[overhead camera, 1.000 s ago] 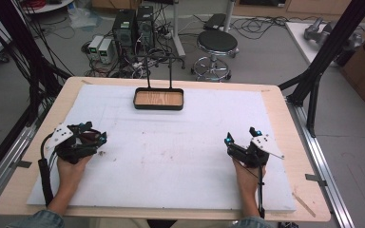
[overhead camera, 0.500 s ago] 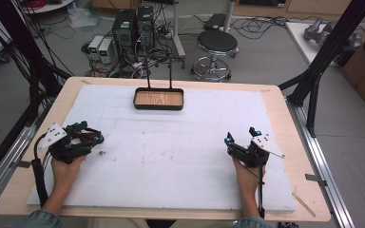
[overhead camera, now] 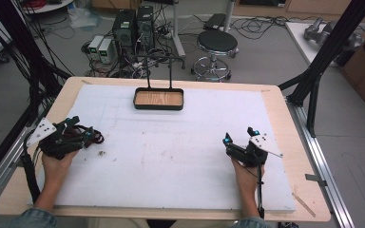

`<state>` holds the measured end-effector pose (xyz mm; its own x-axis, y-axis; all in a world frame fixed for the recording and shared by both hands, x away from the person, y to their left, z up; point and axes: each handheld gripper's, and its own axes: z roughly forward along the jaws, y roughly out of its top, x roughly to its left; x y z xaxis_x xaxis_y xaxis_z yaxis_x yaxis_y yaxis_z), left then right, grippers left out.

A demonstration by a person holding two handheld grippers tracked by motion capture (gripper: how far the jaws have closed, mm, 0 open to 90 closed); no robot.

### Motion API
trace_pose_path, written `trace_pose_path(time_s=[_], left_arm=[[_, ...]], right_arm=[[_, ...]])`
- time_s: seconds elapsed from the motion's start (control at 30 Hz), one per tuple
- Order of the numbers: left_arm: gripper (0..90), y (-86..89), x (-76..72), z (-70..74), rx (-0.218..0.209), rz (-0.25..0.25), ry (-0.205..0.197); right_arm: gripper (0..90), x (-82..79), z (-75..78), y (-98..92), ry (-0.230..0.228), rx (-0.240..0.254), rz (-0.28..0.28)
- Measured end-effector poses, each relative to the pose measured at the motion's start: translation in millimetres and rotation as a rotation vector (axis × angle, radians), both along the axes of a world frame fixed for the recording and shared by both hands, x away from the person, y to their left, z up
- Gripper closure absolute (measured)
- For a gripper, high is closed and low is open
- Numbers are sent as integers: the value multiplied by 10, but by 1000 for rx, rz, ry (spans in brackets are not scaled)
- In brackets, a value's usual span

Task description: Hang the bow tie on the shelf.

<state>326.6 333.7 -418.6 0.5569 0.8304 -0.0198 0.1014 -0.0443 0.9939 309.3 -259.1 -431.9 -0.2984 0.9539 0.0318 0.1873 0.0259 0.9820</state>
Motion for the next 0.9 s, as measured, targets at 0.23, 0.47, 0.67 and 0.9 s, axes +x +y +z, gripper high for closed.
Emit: trace_pose_path(time_s=[0.23,0.47,0.67,0.9], left_arm=[[256,215,41,33,-10,69,0],[275,370,77,-3,70,129,46],[283,413,156,-109,210,121,113],[305,354,253,-242,387,81,213]], right_arm=[[121,5,-4,-7,4,4,2],[121,6,-6,-10,11,14,3],[121,14,-9,-10,10,11,8],[121,17,-11,-17,13,17,12]])
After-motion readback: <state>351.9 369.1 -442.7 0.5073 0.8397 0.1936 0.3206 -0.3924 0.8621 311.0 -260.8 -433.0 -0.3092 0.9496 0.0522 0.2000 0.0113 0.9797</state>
